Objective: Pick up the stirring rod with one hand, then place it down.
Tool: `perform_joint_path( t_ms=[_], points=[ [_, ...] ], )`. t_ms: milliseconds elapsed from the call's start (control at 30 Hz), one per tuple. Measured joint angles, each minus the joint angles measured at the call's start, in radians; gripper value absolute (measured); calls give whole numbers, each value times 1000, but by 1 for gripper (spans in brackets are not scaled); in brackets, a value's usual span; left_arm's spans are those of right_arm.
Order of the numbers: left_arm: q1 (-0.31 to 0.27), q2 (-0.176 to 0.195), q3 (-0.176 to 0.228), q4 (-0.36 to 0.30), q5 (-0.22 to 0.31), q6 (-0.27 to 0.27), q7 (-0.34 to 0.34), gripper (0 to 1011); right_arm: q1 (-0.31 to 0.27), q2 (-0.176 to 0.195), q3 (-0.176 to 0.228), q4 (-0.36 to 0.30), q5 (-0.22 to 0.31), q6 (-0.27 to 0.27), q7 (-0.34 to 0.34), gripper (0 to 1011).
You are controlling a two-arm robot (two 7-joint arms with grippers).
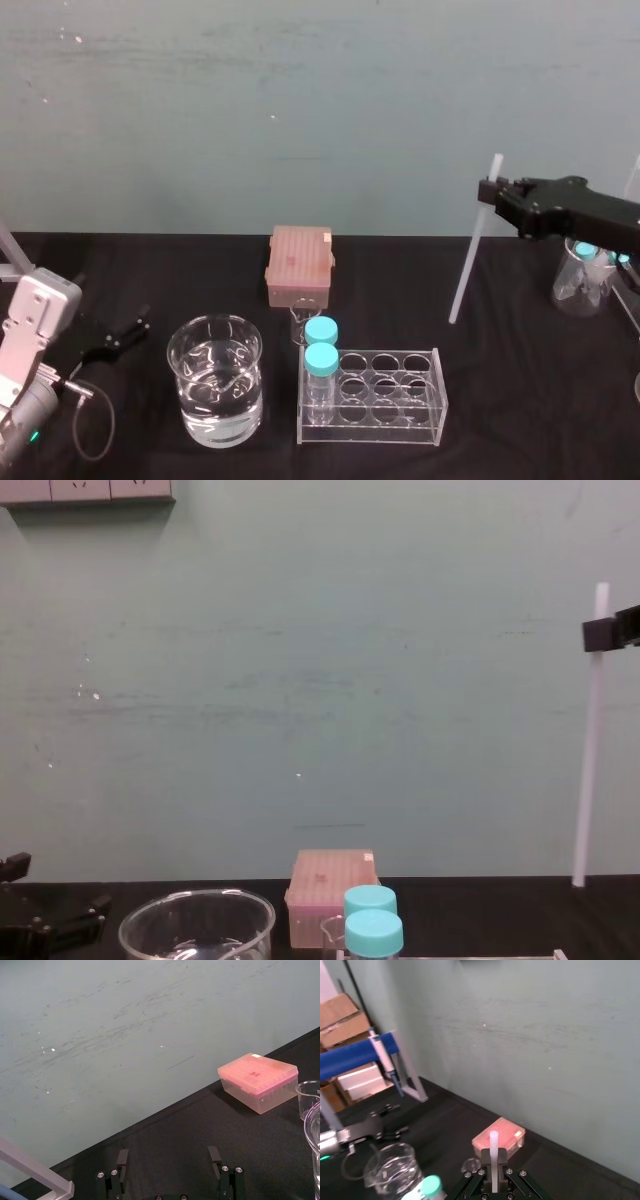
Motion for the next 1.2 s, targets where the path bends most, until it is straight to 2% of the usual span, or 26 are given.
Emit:
perform_joint_path(
  t_ms=[267,433,600,867,1200],
  points=[
    [0,0,0,0,0,0,0,1005,-74,81,29,-62,60,-17,56,68],
    [0,0,0,0,0,0,0,1005,-90,112,25,-81,71,-40,97,68],
    [0,0,0,0,0,0,0,1005,-92,137,2,-90,71,-56,125,68],
    [0,0,0,0,0,0,0,1005,-83,143,-41,-87,61,-70,131,68],
    [0,0,0,0,0,0,0,1005,-71,114,-81,-58,54,-109,89,68]
  ],
)
